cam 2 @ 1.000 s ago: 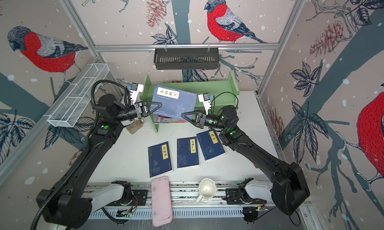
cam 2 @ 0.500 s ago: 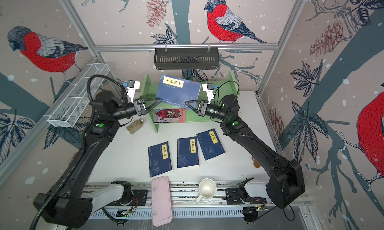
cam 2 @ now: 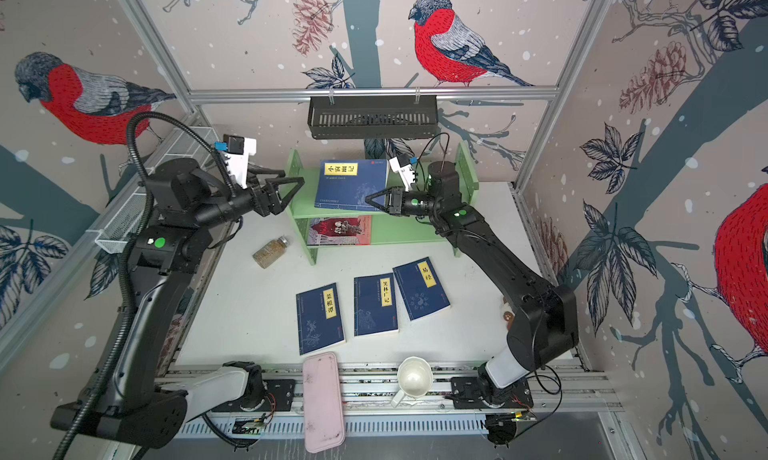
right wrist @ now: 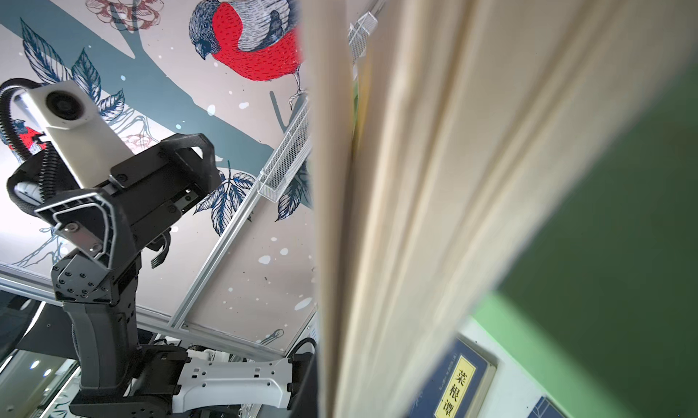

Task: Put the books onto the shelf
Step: 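Lower the blue book onto the shelf's upper tier with both grippers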

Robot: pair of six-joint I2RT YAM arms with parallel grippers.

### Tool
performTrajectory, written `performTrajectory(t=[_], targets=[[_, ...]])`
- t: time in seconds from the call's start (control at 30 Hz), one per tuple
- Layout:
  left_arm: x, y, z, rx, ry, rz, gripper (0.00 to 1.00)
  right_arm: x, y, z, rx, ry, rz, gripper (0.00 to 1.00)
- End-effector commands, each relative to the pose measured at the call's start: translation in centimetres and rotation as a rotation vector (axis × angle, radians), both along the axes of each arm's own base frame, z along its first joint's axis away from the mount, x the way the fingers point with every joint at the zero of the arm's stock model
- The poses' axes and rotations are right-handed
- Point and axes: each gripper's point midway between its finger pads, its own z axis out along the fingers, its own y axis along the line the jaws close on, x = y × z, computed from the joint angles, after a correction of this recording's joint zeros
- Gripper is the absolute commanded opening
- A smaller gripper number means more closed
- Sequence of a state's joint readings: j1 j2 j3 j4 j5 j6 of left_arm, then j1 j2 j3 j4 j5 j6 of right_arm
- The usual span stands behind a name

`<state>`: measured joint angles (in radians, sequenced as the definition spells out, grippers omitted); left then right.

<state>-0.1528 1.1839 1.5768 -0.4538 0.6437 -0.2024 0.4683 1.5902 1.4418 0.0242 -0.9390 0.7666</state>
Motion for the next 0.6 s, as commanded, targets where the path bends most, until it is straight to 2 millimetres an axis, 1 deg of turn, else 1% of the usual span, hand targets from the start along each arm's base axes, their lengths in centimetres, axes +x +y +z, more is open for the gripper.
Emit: performTrajectory(t=[0.0,0.13,0.27,0.4,0.57], targets=[[-0.3,-0.3,-0.1,-0.009,0.002,-0.028,0.81,-0.3,1.1,0.1,0.003,-0.006,0.061,0.01],[-0.2,-0.3,-0.3,-0.023,0.007,-0.028,0.82,0.4,2.3,-0.3,0.001,0.018,0.080,0.01],[-0.4,-0.6,-0.7,-0.034,0.021,-0.046,0.83,1.2,3.1,-0.5,0.001,0.035,0.087,0.01],[-0.6,-0.8,-1.1,-0.044,0.033,-0.066,0.84,1.7,3.7,-0.9,-0.006,0.050,0.091,0.04],[-0.6,-0.7,-1.1,-0.047,0.031,-0.058,0.85,1.8,4.0,-1.1,-0.015,0.063,0.094,0.06]])
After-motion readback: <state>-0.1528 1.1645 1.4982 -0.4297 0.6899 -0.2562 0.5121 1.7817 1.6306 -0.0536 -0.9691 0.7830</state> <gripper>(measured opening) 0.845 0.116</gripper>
